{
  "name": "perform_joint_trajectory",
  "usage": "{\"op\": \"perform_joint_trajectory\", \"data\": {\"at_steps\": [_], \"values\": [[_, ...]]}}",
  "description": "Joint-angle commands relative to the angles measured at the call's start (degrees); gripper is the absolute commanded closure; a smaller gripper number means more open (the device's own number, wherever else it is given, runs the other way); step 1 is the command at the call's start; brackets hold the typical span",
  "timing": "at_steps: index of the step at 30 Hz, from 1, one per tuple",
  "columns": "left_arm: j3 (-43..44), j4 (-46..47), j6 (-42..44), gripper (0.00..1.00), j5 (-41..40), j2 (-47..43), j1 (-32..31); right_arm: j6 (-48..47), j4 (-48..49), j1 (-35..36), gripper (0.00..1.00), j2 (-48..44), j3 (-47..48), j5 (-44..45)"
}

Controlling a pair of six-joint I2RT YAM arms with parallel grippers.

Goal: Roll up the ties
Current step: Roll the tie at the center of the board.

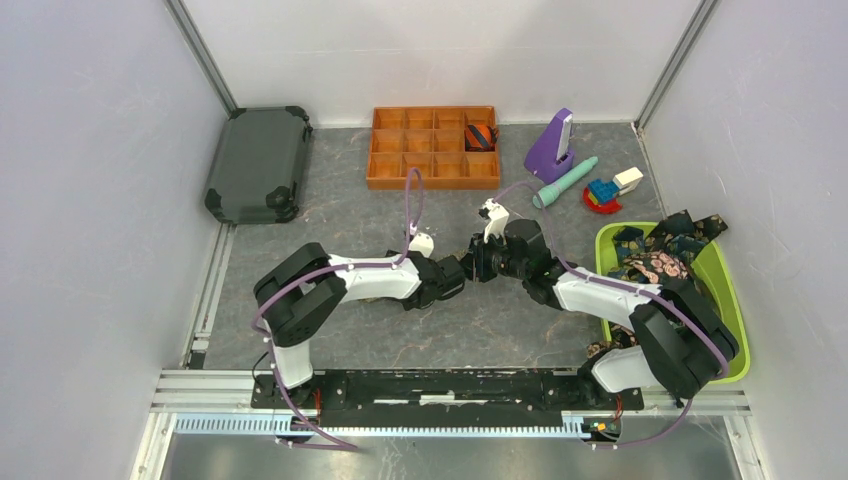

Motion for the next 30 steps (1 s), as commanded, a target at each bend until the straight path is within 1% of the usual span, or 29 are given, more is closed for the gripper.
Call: {"op": "perform_joint_trajectory", "data": {"at_steps": [1, 10, 16, 20, 23, 25, 30], "values": [[0.6, 3.5, 1.4, 0.47, 2.8, -3.3, -0.3, -1.0, 0.7, -0.2, 0.75, -0.5, 3.1, 0.5], [1.8, 2.0, 1.9, 0.32, 3.2, -8.7, -0.3, -1.1, -0.4, 0.2, 0.73, 2.5, 6.5, 0.3], [-0.8, 1.7, 0.1, 0.22, 4.2, -16.5, -0.3, -1.1, -1.2, 3.5, 0.69, 5.6, 9.8, 1.2], [-5.3, 3.2, -0.9, 0.18, 5.9, -23.0, 0.2, -0.8, -1.8, 6.7, 0.63, 7.9, 12.4, 2.4], [-9.5, 5.1, -2.0, 0.17, 7.6, -28.9, 1.5, -0.4, -2.3, 9.3, 0.59, 10.0, 14.8, 3.4], [-13.8, 7.6, -2.4, 0.17, 10.5, -33.9, 3.5, -0.1, -2.7, 11.0, 0.55, 11.6, 16.7, 4.0], [-25.1, 14.9, -2.5, 0.17, 18.5, -48.0, 11.2, 1.1, -3.5, 14.7, 0.48, 17.0, 21.8, 5.5]]}}
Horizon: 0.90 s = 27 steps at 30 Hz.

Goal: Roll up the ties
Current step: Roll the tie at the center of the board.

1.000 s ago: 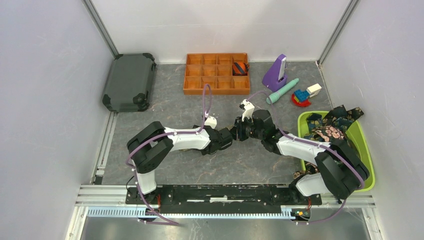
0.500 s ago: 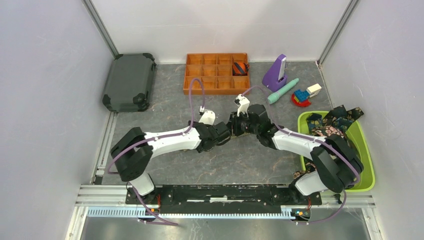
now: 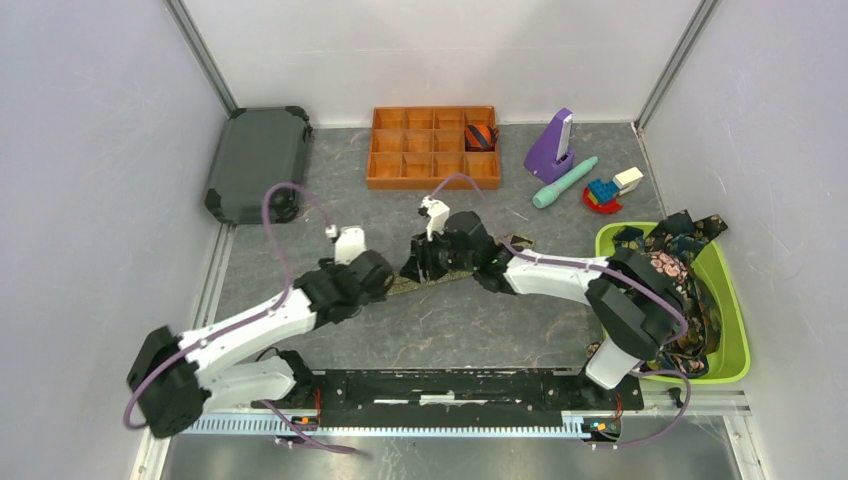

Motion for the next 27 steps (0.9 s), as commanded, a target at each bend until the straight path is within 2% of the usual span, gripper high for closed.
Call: {"op": "perform_joint_trajectory", "data": {"at_steps": [1, 5, 9, 20, 27], "values": [[-7.7, 7.9, -2.6, 0.18, 7.9, -11.1, 6.4, 1.3, 0.1, 2.8, 0.48, 4.5, 5.7, 2.2], [-13.6, 10.4, -2.1, 0.18, 12.9, -19.2, 13.5, 2.5, -0.1, 4.6, 0.5, 9.9, 9.9, 2.2], [-17.2, 12.6, -0.4, 0.2, 19.8, -21.9, 20.5, 3.5, -0.1, 5.6, 0.52, 13.8, 13.3, 2.5], [-20.9, 16.8, 0.6, 0.22, 23.7, -23.3, 25.0, 4.0, -0.8, 6.4, 0.67, 19.9, 17.0, 3.3], [-22.5, 19.2, 1.0, 0.23, 24.7, -24.1, 26.2, 3.1, -0.8, 6.3, 0.71, 21.4, 17.3, 4.0]]}}
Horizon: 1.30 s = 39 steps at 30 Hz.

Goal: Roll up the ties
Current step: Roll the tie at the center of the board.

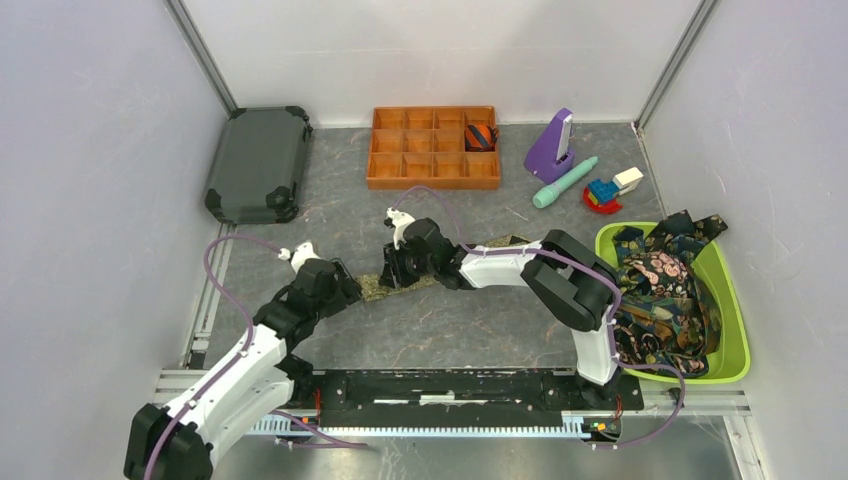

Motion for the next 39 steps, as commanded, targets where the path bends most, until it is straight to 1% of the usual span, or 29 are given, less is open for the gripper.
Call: {"op": "perform_joint_trajectory", "data": {"at_steps": [1, 7, 13, 19, 23, 27, 39], "values": [[-1.4, 4.6, 1.6, 0.23, 1.7, -1.0, 0.8, -0.5, 0.7, 0.2, 0.71, 1.2, 2.2, 1.4], [-3.8, 9.9, 1.7, 0.25, 3.6, -1.2, 1.4, -1.3, 2.2, -0.4, 0.71, 2.8, 1.8, 0.5], [-5.2, 14.4, 1.4, 0.26, 5.8, 0.8, 2.5, -2.1, 3.6, -1.4, 0.72, 3.0, 0.3, -0.3], [-7.7, 21.2, 0.5, 0.29, 9.7, 3.1, 4.7, -2.3, 5.0, -2.1, 0.72, 3.4, -1.2, -1.3], [-8.7, 24.2, -0.2, 0.3, 13.1, 4.2, 6.8, -2.4, 5.5, -2.4, 0.73, 3.6, -1.8, -1.8], [-10.0, 29.5, -0.7, 0.31, 16.5, 5.8, 8.0, -2.4, 5.8, -2.5, 0.73, 4.0, -1.8, -2.1], [-12.0, 37.6, -1.4, 0.41, 19.2, 11.1, 8.9, -2.4, 6.2, -2.6, 0.73, 5.1, -1.1, -2.7]]}}
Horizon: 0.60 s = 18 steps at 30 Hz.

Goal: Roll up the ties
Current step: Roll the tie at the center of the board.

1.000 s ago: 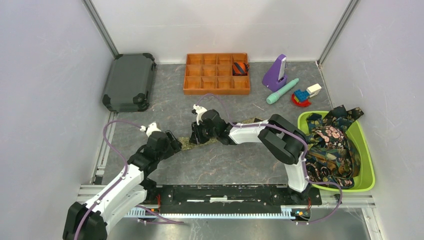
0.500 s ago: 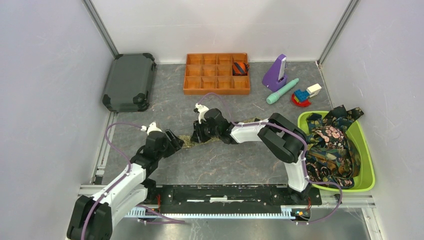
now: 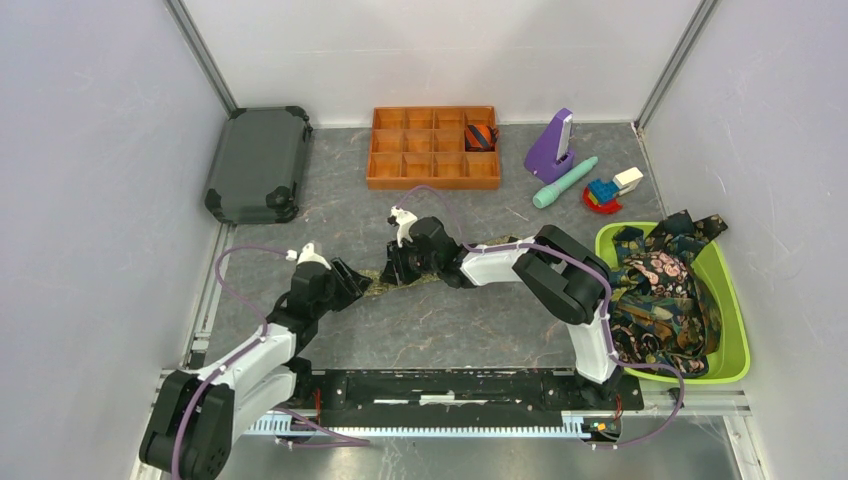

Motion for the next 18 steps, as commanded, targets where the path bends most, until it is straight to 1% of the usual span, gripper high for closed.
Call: {"op": "perform_joint_trajectory", "data": {"at_steps": [1, 5, 10, 12, 15, 18], "values": [[-0.8, 5.7, -1.0, 0.42, 1.6, 1.9, 0.5, -1.3, 0.3, -0.2, 0.73, 2.0, 0.0, 0.1], [-1.0, 8.6, -1.1, 0.45, 2.2, 4.4, 0.5, -1.2, 0.4, -0.3, 0.73, 2.2, 0.0, 0.1], [-0.4, 11.6, -1.1, 0.54, 3.7, 7.7, 0.5, -1.2, 0.3, -0.3, 0.73, 2.3, 0.3, 0.0], [-0.1, 11.8, -1.1, 0.59, 4.4, 8.3, 0.5, -1.2, 0.3, -0.3, 0.73, 2.4, 0.5, 0.0], [0.1, 11.6, -1.1, 0.62, 5.1, 8.0, 0.5, -1.3, 0.1, -0.3, 0.73, 2.3, 0.9, -0.1], [0.4, 9.8, -0.6, 0.68, 4.8, 7.0, 0.5, -1.3, -0.1, -0.3, 0.72, 1.7, 0.9, -0.5]]}}
